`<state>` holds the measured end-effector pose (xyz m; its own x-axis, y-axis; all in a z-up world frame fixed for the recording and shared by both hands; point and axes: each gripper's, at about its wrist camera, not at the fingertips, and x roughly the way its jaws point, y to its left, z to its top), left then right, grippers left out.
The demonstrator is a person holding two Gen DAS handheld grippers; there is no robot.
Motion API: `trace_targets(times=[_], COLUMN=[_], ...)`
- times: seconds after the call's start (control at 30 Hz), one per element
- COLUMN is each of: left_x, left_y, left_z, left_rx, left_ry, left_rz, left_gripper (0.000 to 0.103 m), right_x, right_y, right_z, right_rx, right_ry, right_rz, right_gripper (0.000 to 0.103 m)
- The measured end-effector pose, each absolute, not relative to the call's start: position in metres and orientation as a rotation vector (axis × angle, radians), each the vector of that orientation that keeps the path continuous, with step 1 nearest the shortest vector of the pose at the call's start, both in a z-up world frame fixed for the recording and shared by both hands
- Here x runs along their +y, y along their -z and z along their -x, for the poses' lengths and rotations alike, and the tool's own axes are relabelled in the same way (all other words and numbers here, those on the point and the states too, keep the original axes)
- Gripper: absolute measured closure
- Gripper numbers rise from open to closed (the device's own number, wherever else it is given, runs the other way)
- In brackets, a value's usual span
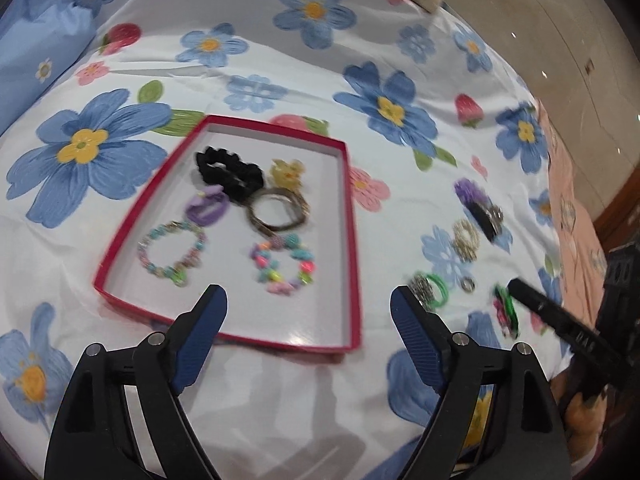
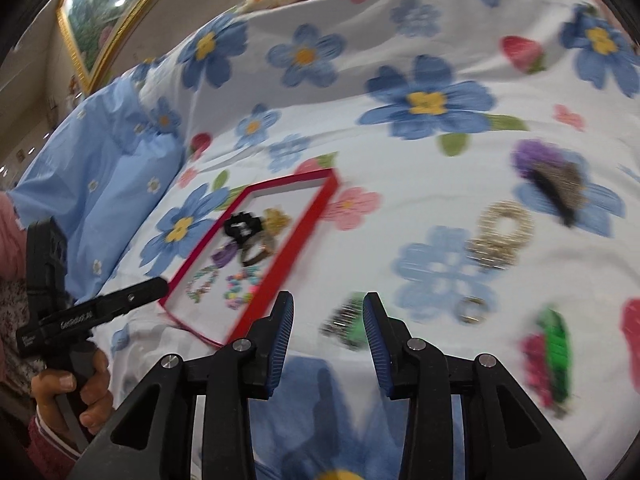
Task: Organize jewelry
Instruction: 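Open both tools and lift them out of the tray toward the remaining jewelry, then grasp the silver chain bracelet with the left tool while the right tool grasps the green braided bracelet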
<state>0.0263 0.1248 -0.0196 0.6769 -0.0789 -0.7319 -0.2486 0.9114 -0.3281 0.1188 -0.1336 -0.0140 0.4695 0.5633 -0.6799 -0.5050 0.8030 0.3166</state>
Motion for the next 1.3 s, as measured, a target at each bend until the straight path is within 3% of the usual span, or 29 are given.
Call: trace_targets(times=[0.67,0.93,1.3], left_x=[0.027,0.022,0.02], left_y=[0.027,0.046,0.068], left_z=[-0.062,-0.104,-0.128], left_rx=[0.883,0.963,1.023], left_ry=[0.059,0.101,0.138], left_rz=[0.197,0.199,0.212], left_gripper=[0.019,0.038,0.044], right_x=[-0.249,-0.261,-0.255], right_y=[0.034,0.038,0.054], right_z=[-0.107,-0.119,-0.141], right_rx=[0.857,0.869,0.925], right_ry=[-0.464,-0.45,-0.447], right_rz=[-0.172,-0.187,-0.14], right_gripper=[0.064,0.064,0.065])
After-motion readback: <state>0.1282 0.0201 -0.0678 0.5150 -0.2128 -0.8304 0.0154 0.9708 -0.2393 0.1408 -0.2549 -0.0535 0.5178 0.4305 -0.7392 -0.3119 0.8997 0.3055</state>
